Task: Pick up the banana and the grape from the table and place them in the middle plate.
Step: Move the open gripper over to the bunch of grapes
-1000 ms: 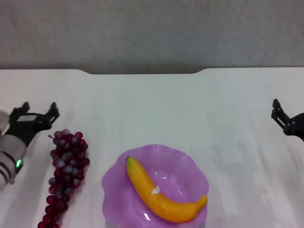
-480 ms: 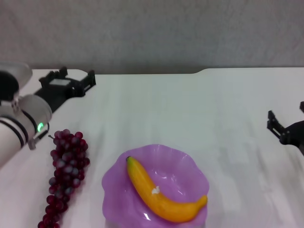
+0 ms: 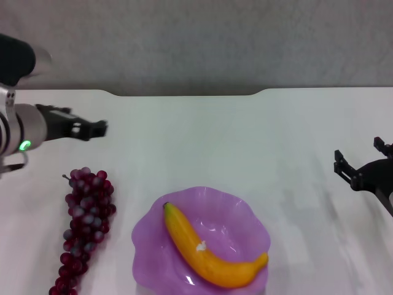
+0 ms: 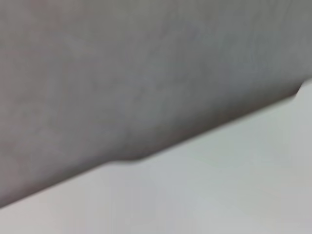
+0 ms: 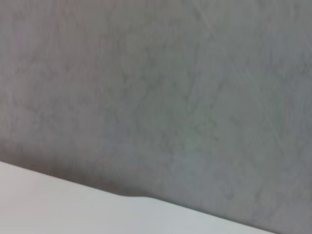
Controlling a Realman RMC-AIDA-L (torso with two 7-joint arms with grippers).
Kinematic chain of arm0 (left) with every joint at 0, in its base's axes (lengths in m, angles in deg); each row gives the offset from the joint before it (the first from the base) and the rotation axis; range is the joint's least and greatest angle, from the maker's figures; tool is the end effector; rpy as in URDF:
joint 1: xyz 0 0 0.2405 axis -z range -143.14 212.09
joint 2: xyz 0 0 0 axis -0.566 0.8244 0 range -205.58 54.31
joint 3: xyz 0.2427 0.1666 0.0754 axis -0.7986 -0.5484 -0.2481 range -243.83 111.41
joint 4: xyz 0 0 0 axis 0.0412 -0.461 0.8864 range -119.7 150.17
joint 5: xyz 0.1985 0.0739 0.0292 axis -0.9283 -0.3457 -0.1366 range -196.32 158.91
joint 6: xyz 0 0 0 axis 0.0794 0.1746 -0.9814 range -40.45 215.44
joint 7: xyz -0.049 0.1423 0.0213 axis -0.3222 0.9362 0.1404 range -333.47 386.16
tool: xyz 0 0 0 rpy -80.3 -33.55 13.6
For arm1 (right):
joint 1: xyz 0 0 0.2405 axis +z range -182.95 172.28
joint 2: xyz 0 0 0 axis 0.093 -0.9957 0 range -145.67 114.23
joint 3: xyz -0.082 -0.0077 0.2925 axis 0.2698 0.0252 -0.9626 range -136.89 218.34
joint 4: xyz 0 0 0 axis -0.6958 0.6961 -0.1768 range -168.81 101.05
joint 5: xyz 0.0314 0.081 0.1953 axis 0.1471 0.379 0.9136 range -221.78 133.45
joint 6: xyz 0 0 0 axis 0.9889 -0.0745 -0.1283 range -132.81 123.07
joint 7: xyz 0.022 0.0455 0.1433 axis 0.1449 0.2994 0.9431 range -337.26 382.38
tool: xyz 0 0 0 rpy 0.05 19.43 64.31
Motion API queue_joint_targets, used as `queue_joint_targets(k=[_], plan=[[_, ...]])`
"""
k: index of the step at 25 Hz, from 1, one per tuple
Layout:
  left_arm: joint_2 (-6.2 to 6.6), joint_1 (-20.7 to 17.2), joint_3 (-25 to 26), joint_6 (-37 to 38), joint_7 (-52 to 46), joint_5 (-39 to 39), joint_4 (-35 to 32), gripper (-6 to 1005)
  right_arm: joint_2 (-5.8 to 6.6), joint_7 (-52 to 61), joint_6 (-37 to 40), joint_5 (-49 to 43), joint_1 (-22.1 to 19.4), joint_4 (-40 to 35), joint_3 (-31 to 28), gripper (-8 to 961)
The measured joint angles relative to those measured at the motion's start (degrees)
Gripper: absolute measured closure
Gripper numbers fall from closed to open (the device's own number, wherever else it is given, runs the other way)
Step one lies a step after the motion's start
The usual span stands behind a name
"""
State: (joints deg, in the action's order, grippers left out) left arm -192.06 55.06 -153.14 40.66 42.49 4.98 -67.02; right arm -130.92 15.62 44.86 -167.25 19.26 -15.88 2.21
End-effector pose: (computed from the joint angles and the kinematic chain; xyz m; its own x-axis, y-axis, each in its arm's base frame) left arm -0.2565 0.4202 0.0160 0.7694 0.5534 0.3189 0.5578 -0.3388 -0.7577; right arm 0.3819 0.3656 -0.0630 0.8571 -0.1475 -0.4936 -0.5150 -0.2247 -0.8272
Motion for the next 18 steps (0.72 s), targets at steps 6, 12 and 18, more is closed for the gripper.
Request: queue_joint_targets(k=[6, 12, 18], plan=[[-0.07, 1.1, -3.6, -19.4, -5.2, -10.8, -9.8, 214, -0.03, 0.2, -0.7, 0.0, 0.4, -0.1, 0.0, 64], [-0.03, 3.3, -4.2, -27.9, -4.2, -10.6, -8.0, 214, -0.07, 0.1, -1.0, 0.1, 0.4, 0.0, 0.0, 65], [-0.33, 5.0, -5.7, -28.2, -4.6, -9.4, -3.2, 214, -0.03, 0.0, -1.0, 0.2, 0.5, -0.3, -0.2, 65]])
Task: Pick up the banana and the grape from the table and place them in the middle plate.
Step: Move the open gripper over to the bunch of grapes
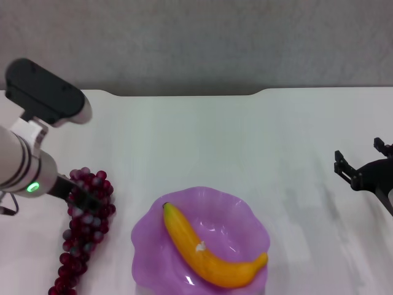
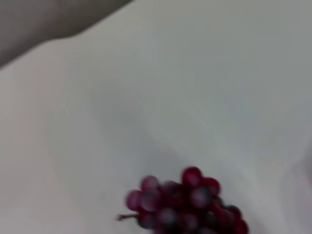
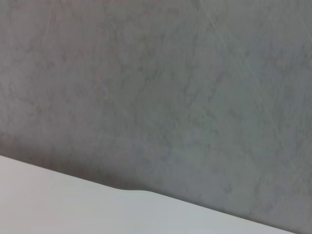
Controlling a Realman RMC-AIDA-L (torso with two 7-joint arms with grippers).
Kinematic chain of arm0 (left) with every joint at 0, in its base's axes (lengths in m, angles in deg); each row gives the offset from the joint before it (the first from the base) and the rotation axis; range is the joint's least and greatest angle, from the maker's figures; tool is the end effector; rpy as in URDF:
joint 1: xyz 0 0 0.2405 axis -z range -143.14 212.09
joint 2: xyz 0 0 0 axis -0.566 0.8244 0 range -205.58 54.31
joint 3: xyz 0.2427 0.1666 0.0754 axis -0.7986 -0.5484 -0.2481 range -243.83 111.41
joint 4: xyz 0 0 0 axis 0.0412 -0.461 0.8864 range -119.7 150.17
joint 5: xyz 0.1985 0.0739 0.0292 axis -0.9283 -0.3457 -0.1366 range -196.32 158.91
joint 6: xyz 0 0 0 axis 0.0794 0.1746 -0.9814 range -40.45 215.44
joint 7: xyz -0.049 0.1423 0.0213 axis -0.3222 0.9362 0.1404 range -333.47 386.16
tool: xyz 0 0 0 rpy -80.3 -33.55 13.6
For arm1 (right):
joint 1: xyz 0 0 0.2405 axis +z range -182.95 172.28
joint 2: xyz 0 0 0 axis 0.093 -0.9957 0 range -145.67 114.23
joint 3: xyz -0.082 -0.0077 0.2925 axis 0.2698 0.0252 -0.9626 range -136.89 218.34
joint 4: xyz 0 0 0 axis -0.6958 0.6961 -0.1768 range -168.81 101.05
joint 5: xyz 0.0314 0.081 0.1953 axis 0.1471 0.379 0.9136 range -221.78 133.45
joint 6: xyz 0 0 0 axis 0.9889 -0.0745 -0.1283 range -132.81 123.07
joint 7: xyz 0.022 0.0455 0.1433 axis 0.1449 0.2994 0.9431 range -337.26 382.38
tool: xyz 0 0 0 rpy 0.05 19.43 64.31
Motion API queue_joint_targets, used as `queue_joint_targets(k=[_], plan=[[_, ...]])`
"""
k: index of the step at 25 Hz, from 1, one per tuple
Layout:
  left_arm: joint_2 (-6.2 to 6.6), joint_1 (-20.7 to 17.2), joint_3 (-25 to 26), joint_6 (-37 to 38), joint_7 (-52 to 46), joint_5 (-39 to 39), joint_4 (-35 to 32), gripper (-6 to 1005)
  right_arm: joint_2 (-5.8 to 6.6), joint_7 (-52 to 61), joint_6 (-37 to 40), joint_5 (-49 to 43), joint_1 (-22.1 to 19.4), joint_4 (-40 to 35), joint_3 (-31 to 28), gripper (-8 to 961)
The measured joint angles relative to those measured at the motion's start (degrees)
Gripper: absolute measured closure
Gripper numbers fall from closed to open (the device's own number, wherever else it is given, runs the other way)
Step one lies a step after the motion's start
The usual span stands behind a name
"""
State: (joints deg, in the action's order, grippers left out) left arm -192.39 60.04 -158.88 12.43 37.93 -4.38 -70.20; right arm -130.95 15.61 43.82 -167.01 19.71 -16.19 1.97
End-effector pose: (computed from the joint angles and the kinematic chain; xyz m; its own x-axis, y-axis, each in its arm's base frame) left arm -0.2528 0.3858 -0.0117 0.6618 0.7473 -0.0598 0.4575 -0.4658 -0.7575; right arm 0.3830 0.3681 -0.0631 0.8571 -0.1613 -0.4893 -0.5146 -0.2219 -0.8282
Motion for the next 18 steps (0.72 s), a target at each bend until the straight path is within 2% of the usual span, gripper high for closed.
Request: queue_joint_targets(k=[6, 18], plan=[[0.16, 1.4, 0.2, 2.0, 1.7, 4.3, 5.9, 215, -0.03, -0.1, 0.0, 0.0, 0.0, 0.0, 0.0, 65], [0.13, 4.6, 0.3, 9.3, 1.2, 5.2, 16.9, 215, -0.08, -0.1, 0.0, 0.1, 0.0, 0.0, 0.1, 64]])
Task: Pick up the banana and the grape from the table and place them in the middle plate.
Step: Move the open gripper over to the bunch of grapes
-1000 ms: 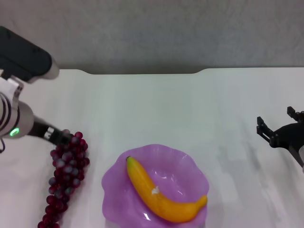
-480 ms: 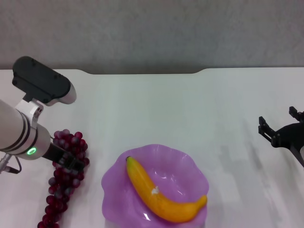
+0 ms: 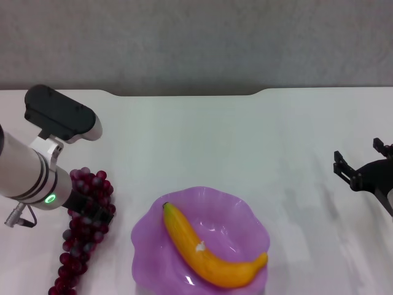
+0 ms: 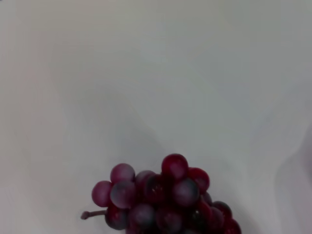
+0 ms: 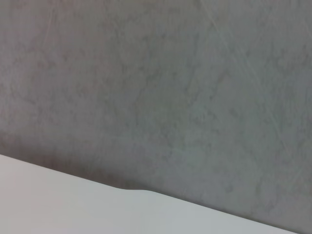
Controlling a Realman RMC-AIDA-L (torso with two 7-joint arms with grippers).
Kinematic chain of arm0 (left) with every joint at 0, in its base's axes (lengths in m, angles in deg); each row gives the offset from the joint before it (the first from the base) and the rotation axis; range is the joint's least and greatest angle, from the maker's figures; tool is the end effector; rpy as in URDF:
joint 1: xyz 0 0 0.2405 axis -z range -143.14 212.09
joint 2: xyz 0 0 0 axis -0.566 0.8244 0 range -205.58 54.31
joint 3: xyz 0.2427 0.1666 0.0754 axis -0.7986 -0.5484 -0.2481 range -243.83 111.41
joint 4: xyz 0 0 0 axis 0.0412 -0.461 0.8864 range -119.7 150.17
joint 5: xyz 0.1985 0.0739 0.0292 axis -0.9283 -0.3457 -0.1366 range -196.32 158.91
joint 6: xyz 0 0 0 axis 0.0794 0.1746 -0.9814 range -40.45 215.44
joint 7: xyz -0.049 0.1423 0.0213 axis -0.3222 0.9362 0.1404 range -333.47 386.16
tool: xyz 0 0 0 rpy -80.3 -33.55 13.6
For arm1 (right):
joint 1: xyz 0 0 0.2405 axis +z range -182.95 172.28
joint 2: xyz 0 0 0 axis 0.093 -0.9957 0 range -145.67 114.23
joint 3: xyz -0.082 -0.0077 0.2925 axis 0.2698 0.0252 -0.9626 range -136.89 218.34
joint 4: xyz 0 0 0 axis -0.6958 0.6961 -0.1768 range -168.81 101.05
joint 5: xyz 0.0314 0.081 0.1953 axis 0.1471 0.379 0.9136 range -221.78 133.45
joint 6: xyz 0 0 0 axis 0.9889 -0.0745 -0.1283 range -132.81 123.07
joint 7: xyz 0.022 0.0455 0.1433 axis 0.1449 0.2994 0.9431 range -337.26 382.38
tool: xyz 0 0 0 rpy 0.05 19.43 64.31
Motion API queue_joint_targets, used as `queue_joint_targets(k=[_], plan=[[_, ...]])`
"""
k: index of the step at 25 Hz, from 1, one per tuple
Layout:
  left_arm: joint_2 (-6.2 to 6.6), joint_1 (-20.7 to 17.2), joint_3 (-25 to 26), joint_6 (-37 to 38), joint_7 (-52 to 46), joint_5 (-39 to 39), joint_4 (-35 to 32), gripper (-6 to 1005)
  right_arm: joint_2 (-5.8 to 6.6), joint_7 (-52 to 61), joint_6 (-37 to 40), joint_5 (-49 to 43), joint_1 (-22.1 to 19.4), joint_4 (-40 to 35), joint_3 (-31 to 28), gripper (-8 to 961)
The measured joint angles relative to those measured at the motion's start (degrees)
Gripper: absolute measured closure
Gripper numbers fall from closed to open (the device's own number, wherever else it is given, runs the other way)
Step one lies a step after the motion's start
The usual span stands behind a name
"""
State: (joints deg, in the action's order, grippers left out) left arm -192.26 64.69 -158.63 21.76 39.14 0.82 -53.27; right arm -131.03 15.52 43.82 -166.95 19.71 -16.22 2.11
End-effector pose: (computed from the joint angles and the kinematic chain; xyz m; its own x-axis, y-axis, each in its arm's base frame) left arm -0.2812 0.4034 -0.0448 0.6159 0.7854 -0.0618 0.5251 -0.4677 -0.7110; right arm 0.3828 0.3677 -0.0640 0.8577 -0.1618 -0.4880 -0.5135 -0.2238 -0.8284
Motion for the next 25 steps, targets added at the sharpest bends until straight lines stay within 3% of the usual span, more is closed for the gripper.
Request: queue_joint_targets(k=[11, 17, 25], plan=[[-0.12, 0.7, 0.4, 4.2, 0.0, 1.1, 3.6, 216, 0.00, 0.0, 0.1, -0.1, 0.0, 0.0, 0.1, 64], [0.00, 1.7, 0.7, 6.2, -0.1, 1.4, 6.3, 394, 0.00, 0.0, 0.2, -0.3, 0.0, 0.0, 0.1, 64], [-0.02, 1.7, 0.6, 8.4, -0.6, 0.9, 7.1, 542, 0.00, 0.0, 0.4, -0.4, -0.2, 0.0, 0.1, 65]])
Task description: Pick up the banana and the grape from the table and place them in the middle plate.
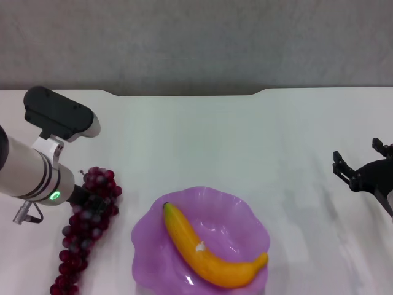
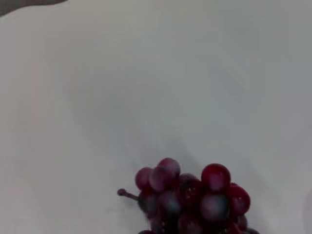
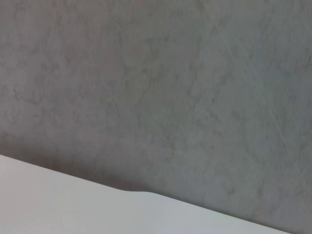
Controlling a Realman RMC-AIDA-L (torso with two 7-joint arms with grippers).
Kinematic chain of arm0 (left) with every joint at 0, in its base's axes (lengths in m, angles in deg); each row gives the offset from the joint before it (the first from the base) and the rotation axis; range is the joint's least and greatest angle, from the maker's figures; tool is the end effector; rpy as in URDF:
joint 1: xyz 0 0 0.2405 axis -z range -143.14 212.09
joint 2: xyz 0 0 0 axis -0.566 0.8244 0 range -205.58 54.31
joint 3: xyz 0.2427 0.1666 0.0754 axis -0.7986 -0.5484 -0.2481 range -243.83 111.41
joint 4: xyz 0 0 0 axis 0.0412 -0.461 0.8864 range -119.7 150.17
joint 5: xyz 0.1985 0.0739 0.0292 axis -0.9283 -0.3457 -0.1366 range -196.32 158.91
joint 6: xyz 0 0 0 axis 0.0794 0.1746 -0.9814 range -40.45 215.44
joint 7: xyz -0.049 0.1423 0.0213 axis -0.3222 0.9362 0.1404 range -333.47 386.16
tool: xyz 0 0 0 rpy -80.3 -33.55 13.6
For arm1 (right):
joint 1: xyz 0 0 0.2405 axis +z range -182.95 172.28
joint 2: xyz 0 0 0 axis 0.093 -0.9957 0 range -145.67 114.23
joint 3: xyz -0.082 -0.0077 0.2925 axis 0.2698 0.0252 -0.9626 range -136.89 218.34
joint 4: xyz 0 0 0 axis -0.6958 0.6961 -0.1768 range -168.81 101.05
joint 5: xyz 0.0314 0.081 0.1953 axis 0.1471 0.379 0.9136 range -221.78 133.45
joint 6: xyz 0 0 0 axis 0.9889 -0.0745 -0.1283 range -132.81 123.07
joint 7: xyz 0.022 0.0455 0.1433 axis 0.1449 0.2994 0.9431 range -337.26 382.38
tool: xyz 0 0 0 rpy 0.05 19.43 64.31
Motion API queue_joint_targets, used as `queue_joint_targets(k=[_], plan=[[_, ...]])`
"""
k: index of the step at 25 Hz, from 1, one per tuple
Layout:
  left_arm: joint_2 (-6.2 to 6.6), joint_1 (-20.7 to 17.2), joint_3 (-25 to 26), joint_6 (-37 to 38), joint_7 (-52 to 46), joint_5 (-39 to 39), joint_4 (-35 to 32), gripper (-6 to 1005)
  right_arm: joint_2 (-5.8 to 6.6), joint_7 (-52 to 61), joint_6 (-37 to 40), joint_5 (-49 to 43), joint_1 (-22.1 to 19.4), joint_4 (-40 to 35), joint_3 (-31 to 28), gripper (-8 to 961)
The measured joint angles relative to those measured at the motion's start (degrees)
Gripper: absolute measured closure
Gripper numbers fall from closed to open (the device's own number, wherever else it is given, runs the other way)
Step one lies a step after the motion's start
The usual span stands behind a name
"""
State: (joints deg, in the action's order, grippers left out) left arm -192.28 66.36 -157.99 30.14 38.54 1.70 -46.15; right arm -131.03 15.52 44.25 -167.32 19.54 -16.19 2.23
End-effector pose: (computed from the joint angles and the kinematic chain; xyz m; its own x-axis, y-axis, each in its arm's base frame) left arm -0.2925 0.4184 -0.0520 0.6212 0.7836 0.0066 0.5448 -0.4258 -0.7224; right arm 0.3823 0.3665 -0.0643 0.8599 -0.1555 -0.4861 -0.5101 -0.2288 -0.8292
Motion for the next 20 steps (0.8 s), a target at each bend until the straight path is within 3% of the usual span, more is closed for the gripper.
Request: queue_joint_targets(k=[20], plan=[[-0.08, -0.3, -0.4, 1.7, -0.9, -1.5, 0.5, 784, 0.00, 0.0, 0.2, -0.1, -0.1, 0.3, 0.0, 64]])
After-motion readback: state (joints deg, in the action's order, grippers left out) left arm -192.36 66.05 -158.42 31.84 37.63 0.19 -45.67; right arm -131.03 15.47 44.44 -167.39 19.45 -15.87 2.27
